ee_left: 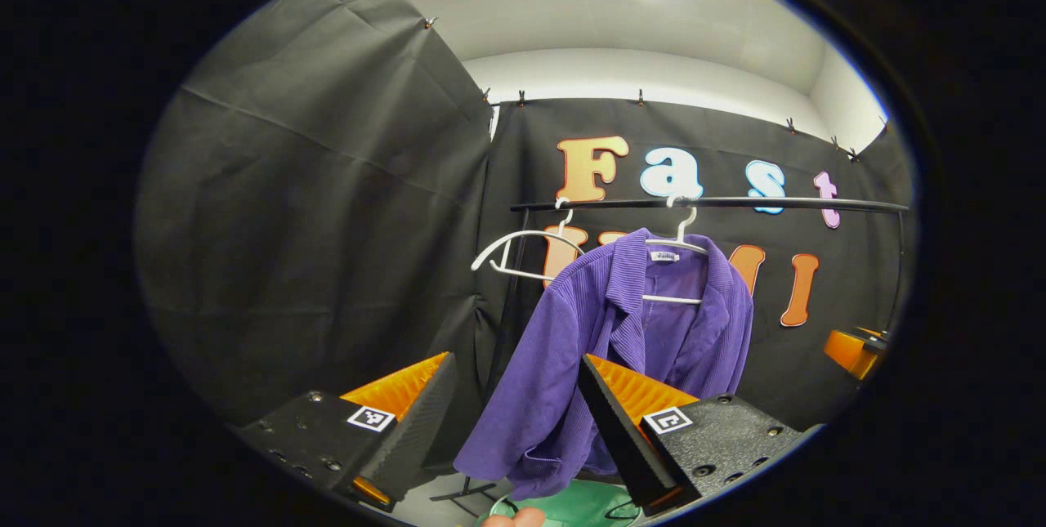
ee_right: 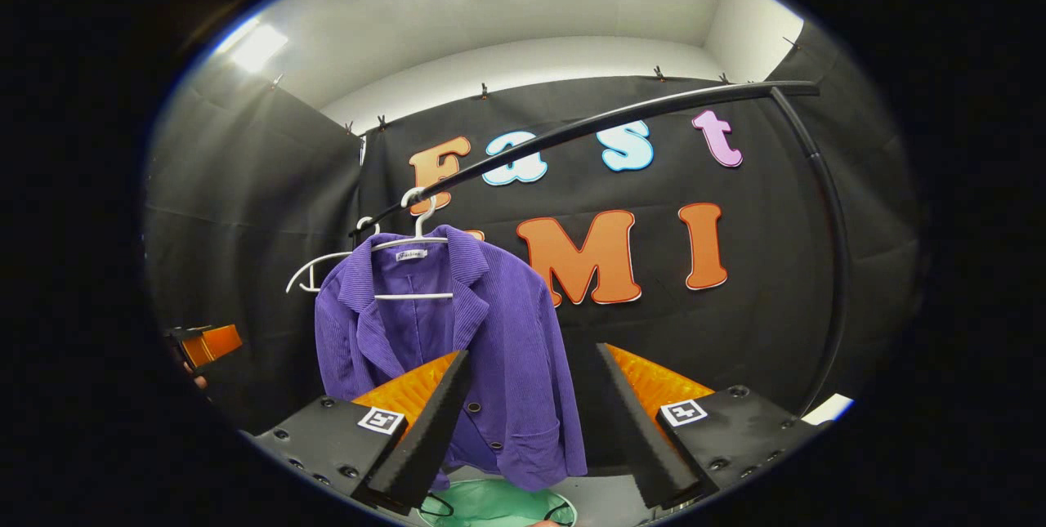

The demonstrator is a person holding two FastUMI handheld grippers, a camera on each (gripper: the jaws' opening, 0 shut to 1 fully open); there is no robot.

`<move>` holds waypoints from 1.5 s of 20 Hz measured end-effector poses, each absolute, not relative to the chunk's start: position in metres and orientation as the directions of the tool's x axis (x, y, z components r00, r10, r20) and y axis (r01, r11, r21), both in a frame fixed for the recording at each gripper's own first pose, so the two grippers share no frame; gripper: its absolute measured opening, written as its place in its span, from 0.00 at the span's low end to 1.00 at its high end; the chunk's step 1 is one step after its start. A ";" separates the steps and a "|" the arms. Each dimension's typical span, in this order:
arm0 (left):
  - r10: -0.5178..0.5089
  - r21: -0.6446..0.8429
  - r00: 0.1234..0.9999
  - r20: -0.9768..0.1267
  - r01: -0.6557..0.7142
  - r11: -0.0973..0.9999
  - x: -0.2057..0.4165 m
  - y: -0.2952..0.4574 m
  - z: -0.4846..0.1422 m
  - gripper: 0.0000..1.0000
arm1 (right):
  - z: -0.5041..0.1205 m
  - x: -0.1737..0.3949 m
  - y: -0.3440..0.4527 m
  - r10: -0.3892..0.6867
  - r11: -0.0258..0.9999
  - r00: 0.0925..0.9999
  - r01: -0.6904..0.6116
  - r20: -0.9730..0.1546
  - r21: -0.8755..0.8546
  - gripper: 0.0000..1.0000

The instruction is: Grasp the clothes on the hanger with both hands and then place them into the laundry hamper below.

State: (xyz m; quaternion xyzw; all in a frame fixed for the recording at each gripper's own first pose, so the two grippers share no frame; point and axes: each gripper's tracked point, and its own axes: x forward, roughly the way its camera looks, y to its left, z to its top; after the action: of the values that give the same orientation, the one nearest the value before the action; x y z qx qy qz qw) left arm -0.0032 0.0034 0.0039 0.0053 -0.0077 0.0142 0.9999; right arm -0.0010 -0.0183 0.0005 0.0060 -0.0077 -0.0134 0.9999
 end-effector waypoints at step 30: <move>0.132 0.000 0.991 0.023 -0.132 0.991 -0.031 -0.028 0.004 0.92 | -0.024 0.049 -0.010 0.194 0.979 0.980 -0.191 -0.035 0.076 0.90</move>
State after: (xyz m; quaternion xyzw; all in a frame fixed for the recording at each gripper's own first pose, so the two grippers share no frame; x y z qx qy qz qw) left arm -0.0307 -0.0281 0.0044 0.0010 -0.0114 0.0663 0.9977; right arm 0.0490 -0.0100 -0.0238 0.0360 0.0209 0.0969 0.9944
